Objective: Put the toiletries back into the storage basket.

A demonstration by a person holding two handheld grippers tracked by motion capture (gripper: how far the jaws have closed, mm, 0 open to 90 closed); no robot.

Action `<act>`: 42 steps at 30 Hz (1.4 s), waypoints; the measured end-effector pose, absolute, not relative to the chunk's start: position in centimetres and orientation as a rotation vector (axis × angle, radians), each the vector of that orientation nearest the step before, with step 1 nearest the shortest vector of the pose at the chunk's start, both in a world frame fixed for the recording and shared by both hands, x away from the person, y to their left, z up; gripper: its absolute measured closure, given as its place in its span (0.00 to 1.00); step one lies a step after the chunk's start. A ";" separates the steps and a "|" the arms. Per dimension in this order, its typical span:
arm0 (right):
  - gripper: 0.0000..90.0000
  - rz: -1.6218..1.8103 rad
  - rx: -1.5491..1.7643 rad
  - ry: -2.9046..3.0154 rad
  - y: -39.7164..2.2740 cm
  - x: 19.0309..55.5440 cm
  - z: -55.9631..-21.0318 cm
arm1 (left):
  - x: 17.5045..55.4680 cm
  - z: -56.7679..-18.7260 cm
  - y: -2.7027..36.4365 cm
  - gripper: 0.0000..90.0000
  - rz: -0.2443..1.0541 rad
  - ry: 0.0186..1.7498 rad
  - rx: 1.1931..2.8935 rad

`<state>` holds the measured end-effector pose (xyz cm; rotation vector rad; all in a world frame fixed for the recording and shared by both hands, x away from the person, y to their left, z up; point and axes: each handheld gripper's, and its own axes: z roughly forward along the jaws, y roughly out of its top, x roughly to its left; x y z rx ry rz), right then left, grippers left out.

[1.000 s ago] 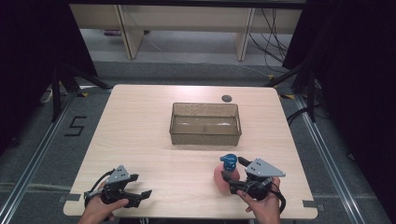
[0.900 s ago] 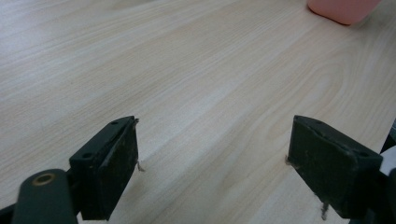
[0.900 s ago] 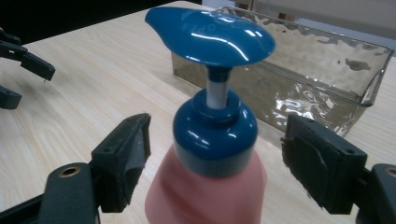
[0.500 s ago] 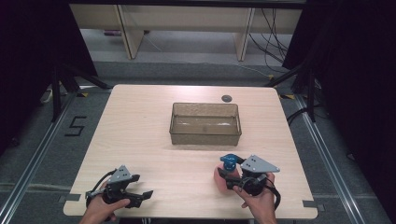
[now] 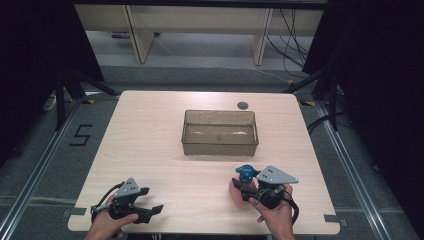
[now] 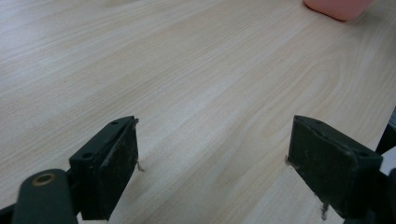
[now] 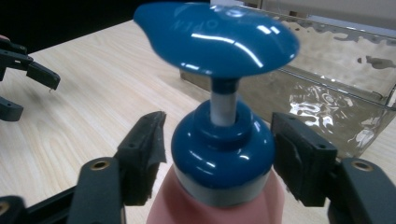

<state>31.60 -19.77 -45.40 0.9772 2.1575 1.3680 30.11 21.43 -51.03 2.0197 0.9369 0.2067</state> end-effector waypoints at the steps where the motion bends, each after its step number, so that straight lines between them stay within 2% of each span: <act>1: 0.45 1.368 0.977 2.157 -19.8 31.6 -45.4 | 30.1 -51.1 21.5 0.17 0.210 0.936 2.016; 4: 0.52 1.356 0.955 2.147 -19.7 31.7 -45.4 | 30.1 -50.8 21.4 0.17 0.211 0.926 2.016; 10: 0.58 1.337 0.946 2.137 -19.4 31.5 -45.2 | 29.9 -50.9 21.3 0.17 0.203 0.908 2.033; 25: 0.59 1.325 1.015 2.129 -19.3 31.1 -44.7 | 29.9 -50.8 21.5 0.17 0.211 0.923 2.016; 42: 0.59 1.339 1.006 2.090 -19.7 33.3 -42.5 | 30.0 -50.9 21.7 0.17 0.223 0.929 2.011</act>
